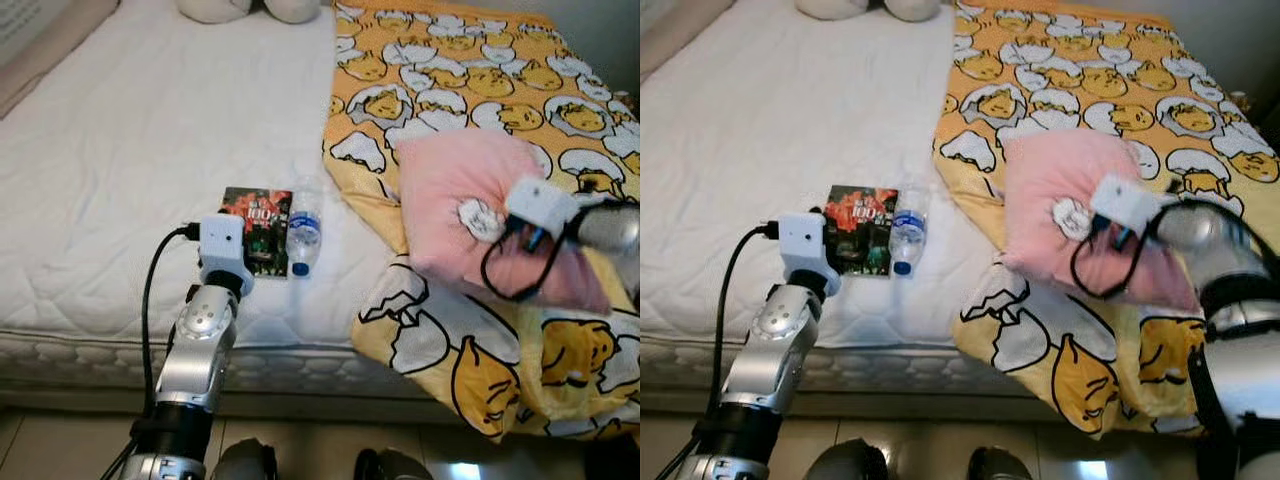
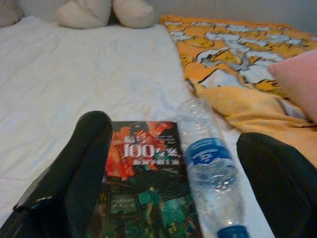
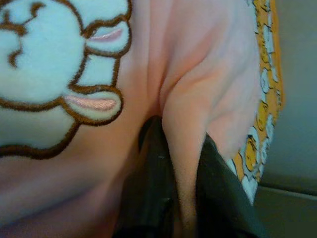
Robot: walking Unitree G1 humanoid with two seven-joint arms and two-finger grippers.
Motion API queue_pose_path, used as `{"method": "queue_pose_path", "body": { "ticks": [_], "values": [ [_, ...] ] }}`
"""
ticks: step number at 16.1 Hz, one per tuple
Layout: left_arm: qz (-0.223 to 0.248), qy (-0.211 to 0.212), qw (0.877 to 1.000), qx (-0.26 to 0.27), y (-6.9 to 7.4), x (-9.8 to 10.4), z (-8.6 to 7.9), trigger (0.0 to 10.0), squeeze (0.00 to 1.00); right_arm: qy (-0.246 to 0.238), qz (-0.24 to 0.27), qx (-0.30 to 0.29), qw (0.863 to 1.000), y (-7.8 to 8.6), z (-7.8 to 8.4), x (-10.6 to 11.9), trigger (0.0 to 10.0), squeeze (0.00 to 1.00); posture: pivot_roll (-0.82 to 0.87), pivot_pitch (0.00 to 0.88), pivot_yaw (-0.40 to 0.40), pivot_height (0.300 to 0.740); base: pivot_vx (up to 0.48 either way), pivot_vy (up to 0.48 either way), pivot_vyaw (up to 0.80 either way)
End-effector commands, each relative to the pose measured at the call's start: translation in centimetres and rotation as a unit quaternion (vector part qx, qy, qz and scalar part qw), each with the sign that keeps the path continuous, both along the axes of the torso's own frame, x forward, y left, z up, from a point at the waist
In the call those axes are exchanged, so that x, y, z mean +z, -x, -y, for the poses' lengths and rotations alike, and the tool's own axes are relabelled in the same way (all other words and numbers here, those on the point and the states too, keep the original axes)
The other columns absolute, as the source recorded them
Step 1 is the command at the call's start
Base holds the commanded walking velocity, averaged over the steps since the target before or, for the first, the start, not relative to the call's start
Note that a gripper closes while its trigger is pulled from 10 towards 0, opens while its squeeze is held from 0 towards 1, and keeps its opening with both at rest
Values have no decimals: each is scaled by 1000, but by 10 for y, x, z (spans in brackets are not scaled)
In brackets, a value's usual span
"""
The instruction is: Clean up the room
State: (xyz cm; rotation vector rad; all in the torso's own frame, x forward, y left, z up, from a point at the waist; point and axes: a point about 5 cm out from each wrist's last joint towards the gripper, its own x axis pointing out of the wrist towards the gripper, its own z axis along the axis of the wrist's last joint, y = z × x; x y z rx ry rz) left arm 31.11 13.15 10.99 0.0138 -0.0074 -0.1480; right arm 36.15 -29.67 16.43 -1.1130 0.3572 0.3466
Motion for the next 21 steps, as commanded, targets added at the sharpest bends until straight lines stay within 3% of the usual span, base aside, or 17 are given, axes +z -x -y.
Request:
{"method": "queue_pose_path", "body": {
  "ticks": [1,3,5,6,8,11,12,15,17,18,21],
  "values": [
    [23,-6,999,-43,2,8,18,10000,0,-11,35,-18,999,2,8,5,10000,1000,22,14,-33,740,0,0,0],
    [22,-7,998,-52,4,7,21,10000,0,-89,90,-39,991,-2,6,15,10000,1000,20,14,-33,740,0,0,0],
    [20,-6,998,-54,5,6,20,10000,0,-201,98,-59,973,-2,0,10,10000,1000,20,18,-40,740,0,0,0],
    [20,-5,998,-55,6,6,20,10000,0,-273,112,-72,953,-3,-4,10,10000,1000,19,17,-46,740,0,0,0],
    [22,-3,999,-48,8,6,17,10000,0,-405,174,-138,887,-1,-6,4,10000,1000,20,23,-58,740,0,0,0],
    [20,-9,999,-40,10,5,14,10000,0,-462,240,-167,837,17,-23,-18,10000,1000,14,27,-68,740,0,0,0],
    [18,-21,999,-28,9,4,10,10000,0,-498,265,-189,804,39,-38,-37,10000,1000,13,27,-76,740,0,0,0],
    [16,-18,1000,-8,12,3,-1,10000,0,-546,269,-229,760,75,-59,-61,10000,1000,1,23,-64,740,0,0,0],
    [21,-7,1000,4,12,5,-6,10000,0,-548,262,-186,772,75,-73,-54,10000,1000,-5,19,-55,740,0,0,0],
    [43,23,998,45,9,13,-14,10000,0,-558,234,-179,776,73,-80,-57,10000,1000,-11,14,-49,740,345,-330,0],
    [39,26,998,34,5,13,-4,10000,0,-558,215,-180,781,75,-87,-55,10000,1000,-28,9,-39,740,359,-315,0]
  ]
}}
